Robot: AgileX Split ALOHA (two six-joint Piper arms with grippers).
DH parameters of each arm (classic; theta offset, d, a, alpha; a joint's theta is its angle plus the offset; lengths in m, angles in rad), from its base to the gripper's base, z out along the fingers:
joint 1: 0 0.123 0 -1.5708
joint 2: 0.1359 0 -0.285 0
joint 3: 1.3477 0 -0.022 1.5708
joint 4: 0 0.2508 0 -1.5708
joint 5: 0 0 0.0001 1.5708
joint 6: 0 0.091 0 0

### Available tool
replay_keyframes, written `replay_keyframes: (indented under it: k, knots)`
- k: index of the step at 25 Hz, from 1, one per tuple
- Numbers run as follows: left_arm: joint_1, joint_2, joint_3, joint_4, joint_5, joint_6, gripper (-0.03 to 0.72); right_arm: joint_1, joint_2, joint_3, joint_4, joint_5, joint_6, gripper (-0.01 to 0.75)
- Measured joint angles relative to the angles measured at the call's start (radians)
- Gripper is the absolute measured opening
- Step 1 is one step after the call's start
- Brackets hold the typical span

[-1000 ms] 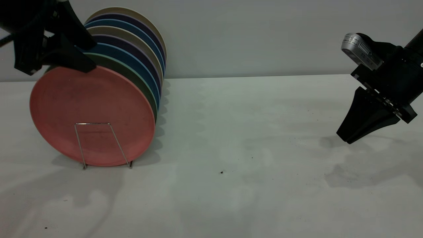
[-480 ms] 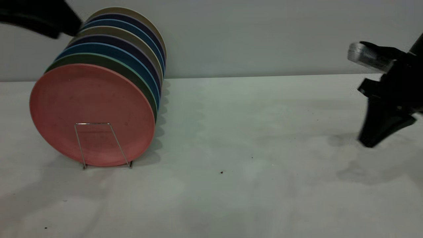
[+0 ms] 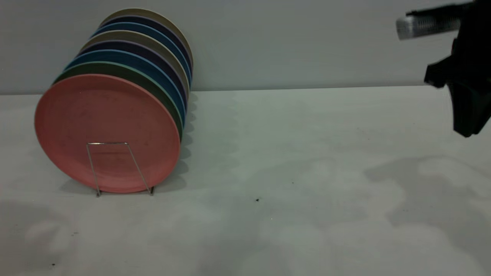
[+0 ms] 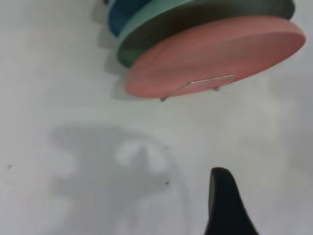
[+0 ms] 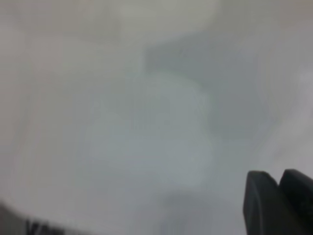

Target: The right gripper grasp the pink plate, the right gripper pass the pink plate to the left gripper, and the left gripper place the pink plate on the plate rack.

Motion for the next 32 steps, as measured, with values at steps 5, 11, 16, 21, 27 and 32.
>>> replay_keyframes:
  k: [5,11,16,21,27,32]
  knots:
    - [0.0,-0.112,0.0,0.045,0.057,-0.02,0.449,0.003,-0.084,0.0,0.006,0.091,0.019,0.171]
    - [0.0,-0.178,0.024,0.054,0.079,-0.029,0.449,0.003,-0.217,0.003,0.057,0.111,0.021,0.36]
    - [0.0,-0.237,0.108,0.055,0.082,-0.059,0.449,0.003,-0.392,0.085,0.085,0.115,0.019,0.412]
    - [0.0,-0.317,0.233,0.058,0.083,-0.077,0.449,0.003,-0.652,0.264,0.088,0.126,0.015,0.415]
    - [0.0,-0.445,0.335,0.06,0.136,-0.079,0.449,0.003,-0.999,0.489,0.105,0.136,0.015,0.415]
    - [0.0,-0.579,0.365,0.062,0.23,-0.08,0.447,0.003,-1.273,0.628,0.105,0.145,0.015,0.415]
